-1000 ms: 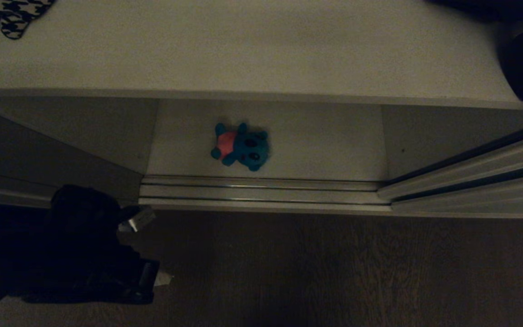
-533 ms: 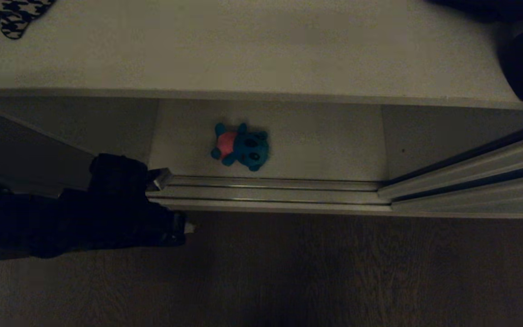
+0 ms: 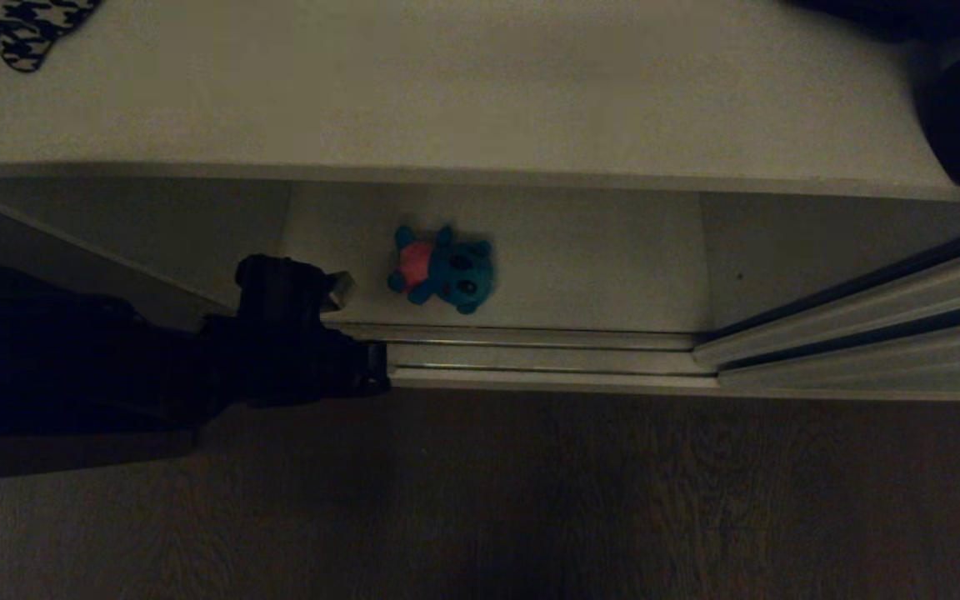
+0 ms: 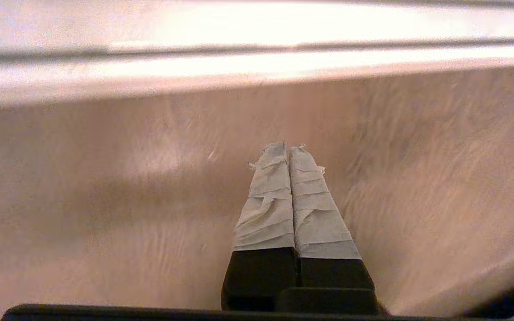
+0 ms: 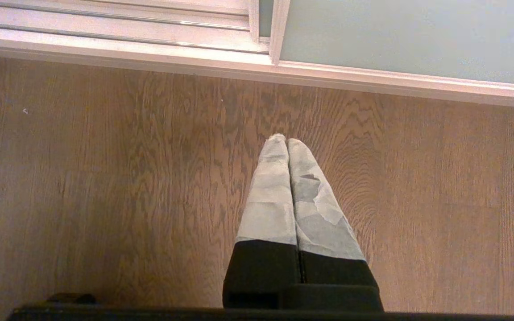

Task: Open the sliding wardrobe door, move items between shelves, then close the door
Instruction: Place the blue doll on the higher shelf

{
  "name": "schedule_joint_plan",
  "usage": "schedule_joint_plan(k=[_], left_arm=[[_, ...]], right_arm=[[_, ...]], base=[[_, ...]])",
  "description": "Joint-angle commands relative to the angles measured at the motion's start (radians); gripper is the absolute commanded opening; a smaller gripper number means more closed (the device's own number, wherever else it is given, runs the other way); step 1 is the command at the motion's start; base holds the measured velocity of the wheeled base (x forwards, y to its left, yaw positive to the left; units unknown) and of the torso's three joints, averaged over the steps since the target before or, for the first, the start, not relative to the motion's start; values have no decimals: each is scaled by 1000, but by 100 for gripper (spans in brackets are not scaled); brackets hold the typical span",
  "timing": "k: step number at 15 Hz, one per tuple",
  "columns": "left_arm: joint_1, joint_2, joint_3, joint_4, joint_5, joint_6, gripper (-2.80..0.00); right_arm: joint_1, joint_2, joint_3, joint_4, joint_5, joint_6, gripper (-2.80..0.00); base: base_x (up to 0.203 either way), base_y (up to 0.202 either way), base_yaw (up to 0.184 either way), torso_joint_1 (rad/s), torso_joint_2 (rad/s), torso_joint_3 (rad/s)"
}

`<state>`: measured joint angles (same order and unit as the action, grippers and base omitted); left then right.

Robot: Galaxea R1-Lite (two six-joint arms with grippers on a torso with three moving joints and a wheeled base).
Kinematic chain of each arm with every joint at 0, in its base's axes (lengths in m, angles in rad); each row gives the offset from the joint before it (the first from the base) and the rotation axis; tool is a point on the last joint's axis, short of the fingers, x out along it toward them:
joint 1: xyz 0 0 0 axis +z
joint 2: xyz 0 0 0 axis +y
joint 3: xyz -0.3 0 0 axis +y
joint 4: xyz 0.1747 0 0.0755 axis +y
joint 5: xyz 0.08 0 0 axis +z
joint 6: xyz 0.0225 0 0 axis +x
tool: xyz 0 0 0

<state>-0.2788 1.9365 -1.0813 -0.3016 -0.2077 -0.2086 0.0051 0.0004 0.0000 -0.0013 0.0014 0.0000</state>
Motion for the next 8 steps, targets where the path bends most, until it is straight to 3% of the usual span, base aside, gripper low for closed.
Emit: schedule_joint_plan(k=[1,6,7,8], left_arm=[[-13,43,-39,-19,-1,-10,-280],[-48,116,-116,-118,74,-30,-280],[-52,109,-124,-114,73,-32,0],[-60,106,-134,-117,73,-33,0]], right_arm=[[-1,-3,0,0,0,0,-280],[1,-3,0,0,0,0,-280],[0,-3,0,0,0,0,-280],[0,-3,0,0,0,0,-280]], base=[[0,0,0,0,0,0],[0,0,0,0,0,0],[0,0,0,0,0,0],[0,0,0,0,0,0]])
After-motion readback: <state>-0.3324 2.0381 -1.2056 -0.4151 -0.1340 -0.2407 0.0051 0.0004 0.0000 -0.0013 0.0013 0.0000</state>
